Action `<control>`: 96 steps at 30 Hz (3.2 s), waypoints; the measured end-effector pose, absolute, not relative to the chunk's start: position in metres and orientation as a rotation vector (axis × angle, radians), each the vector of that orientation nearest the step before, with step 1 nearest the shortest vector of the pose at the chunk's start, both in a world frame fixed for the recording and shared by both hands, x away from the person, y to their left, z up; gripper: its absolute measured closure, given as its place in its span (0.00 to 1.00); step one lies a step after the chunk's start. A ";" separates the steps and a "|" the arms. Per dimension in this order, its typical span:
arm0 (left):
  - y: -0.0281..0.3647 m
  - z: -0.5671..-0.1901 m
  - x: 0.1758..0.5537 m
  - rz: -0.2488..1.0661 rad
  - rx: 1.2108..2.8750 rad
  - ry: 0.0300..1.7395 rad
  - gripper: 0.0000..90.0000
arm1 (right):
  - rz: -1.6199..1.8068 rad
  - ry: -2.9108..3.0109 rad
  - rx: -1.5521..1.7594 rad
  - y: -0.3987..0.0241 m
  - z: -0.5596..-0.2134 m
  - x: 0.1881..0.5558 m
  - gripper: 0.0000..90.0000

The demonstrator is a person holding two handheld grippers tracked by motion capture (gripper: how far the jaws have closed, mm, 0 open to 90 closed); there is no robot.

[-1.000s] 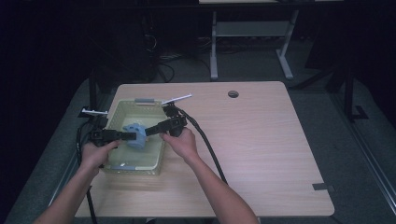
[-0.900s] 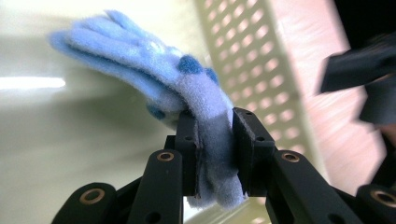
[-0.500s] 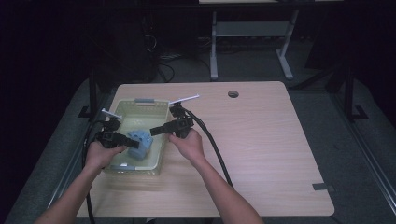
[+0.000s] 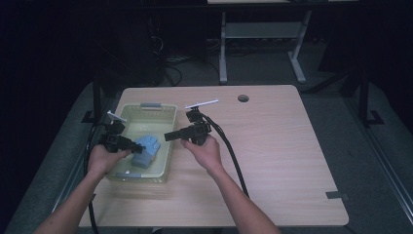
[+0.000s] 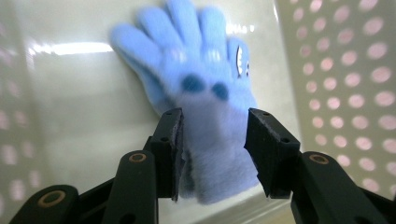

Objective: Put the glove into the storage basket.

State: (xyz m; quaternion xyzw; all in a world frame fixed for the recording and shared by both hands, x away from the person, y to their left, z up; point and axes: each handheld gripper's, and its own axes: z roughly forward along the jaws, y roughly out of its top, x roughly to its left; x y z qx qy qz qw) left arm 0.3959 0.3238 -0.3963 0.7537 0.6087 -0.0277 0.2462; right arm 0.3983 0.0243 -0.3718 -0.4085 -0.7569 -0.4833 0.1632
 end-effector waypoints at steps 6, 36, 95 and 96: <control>0.321 -0.392 0.398 -0.025 2.071 1.650 0.71 | -1.384 -2.155 -1.177 0.013 -0.372 0.396 0.67; 0.311 -0.373 0.390 -0.063 1.892 1.463 0.63 | -1.434 -2.126 -1.256 -0.033 -0.372 0.390 0.63; 0.208 -0.342 0.371 -0.173 1.879 1.125 0.42 | -1.516 -2.051 -1.470 -0.145 -0.369 0.371 0.48; 0.207 -0.342 0.371 -0.174 1.884 1.117 0.42 | -1.509 -2.058 -1.474 -0.146 -0.370 0.370 0.48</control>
